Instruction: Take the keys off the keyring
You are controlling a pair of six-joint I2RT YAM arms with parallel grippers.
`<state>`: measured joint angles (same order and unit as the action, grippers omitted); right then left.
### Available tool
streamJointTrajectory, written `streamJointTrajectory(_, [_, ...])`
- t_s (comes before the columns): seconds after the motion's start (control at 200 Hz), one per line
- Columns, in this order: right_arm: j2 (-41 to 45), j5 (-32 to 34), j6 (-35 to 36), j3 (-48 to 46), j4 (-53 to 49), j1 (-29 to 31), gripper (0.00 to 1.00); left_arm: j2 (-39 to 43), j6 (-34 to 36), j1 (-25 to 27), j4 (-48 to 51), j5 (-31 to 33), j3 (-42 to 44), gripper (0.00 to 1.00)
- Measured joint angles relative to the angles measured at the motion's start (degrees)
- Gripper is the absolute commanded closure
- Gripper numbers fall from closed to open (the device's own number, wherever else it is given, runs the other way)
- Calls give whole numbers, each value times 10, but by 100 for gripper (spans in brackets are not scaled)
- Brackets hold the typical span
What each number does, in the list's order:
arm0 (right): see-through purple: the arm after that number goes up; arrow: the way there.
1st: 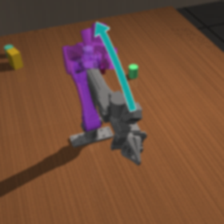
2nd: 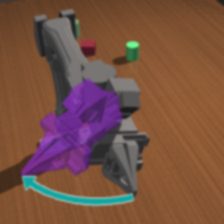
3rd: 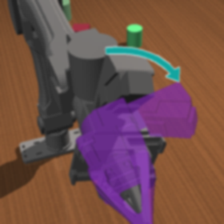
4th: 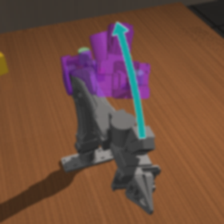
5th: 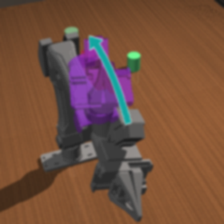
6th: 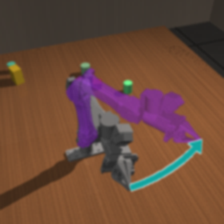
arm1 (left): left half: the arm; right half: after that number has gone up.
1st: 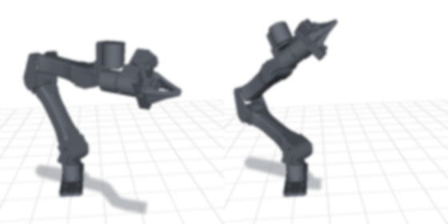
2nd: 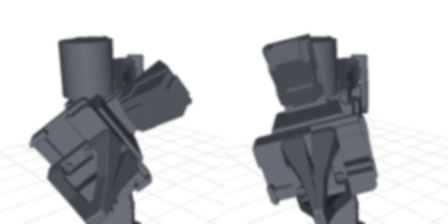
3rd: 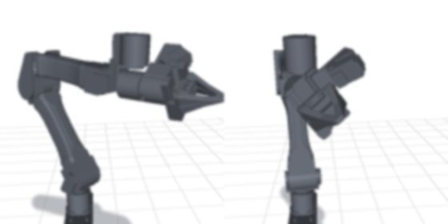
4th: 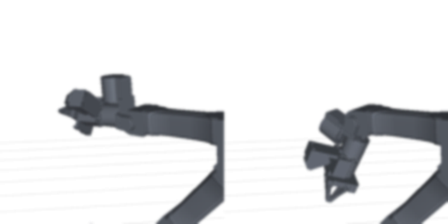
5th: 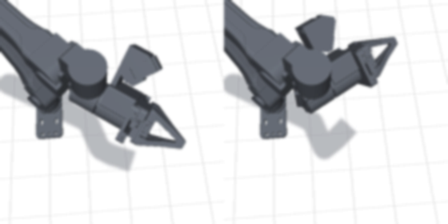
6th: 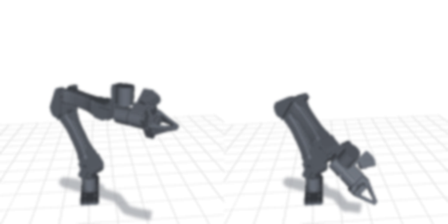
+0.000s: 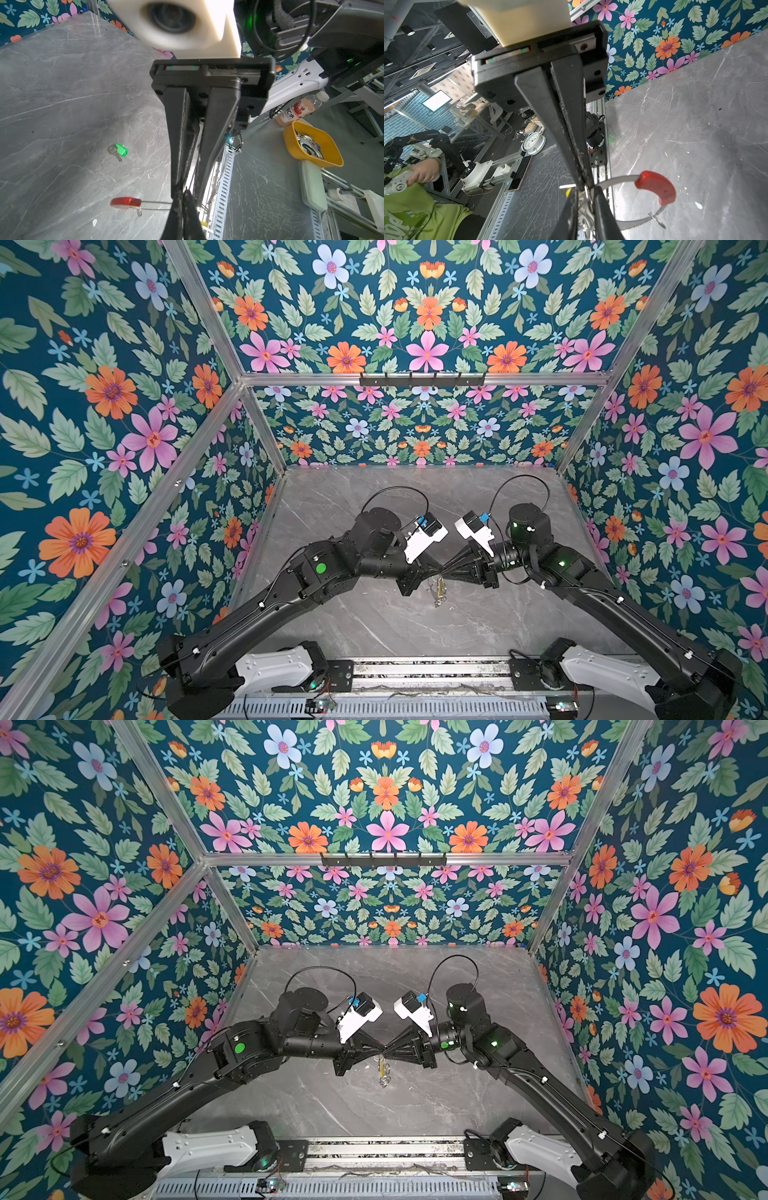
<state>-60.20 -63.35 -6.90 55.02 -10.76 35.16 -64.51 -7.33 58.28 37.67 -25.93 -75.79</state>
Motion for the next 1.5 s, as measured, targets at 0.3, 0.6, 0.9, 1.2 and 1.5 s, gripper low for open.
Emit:
streamJointTrajectory(0.3, [23,10,-16,-22,36,2,100,19,-10,2,-18,24,8,75])
streamJointTrajectory(0.6, [68,59,-65,-51,117,1,100,151,-59,0,-192,78,185,62])
streamJointTrajectory(0.9, [74,100,-100,-65,176,1,100,193,-91,0,-382,78,296,58])
streamJointTrajectory(1.2, [75,104,-125,-74,215,1,100,183,-103,0,-468,68,318,68])
streamJointTrajectory(1.5, [76,95,-137,-81,230,1,100,171,-103,0,-483,60,313,92])
